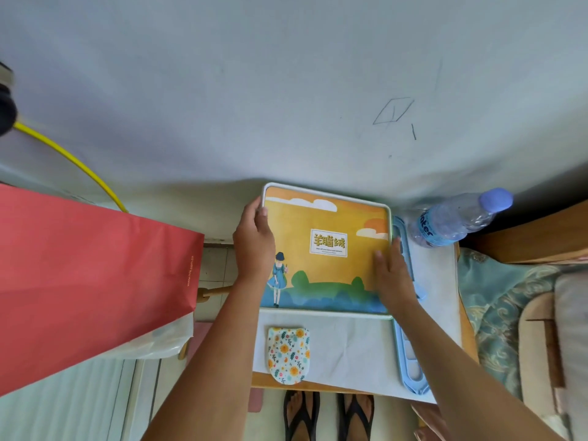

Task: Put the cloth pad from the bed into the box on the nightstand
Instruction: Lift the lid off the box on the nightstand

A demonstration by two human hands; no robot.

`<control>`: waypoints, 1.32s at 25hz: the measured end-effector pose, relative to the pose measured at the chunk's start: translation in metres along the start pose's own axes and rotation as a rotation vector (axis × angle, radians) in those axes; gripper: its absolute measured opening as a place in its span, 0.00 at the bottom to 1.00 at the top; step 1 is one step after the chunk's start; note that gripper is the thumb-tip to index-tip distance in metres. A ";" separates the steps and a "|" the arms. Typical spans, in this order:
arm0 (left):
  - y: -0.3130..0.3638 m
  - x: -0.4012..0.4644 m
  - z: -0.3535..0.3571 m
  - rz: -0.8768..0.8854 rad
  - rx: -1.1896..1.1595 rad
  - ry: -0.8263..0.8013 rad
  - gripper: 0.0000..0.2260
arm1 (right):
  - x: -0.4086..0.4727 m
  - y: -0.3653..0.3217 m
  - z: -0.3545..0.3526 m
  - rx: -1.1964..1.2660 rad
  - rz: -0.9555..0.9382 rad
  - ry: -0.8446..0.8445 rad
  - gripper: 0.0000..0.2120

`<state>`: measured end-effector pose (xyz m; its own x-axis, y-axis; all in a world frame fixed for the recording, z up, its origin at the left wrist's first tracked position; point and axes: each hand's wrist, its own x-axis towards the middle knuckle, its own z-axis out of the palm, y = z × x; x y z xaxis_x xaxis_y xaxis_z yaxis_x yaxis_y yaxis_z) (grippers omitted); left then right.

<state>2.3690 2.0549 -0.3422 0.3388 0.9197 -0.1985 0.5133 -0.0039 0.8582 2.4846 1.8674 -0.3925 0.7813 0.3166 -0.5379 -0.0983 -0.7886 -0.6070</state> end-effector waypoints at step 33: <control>0.050 -0.160 0.043 -0.137 0.085 -0.630 0.19 | -0.168 0.148 -0.146 1.080 0.597 0.271 0.14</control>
<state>2.3744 1.8908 -0.2885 0.6503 0.5074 -0.5654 0.6365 0.0423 0.7701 2.4288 1.6210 -0.3069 0.5303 -0.1584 -0.8329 -0.8304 0.1009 -0.5479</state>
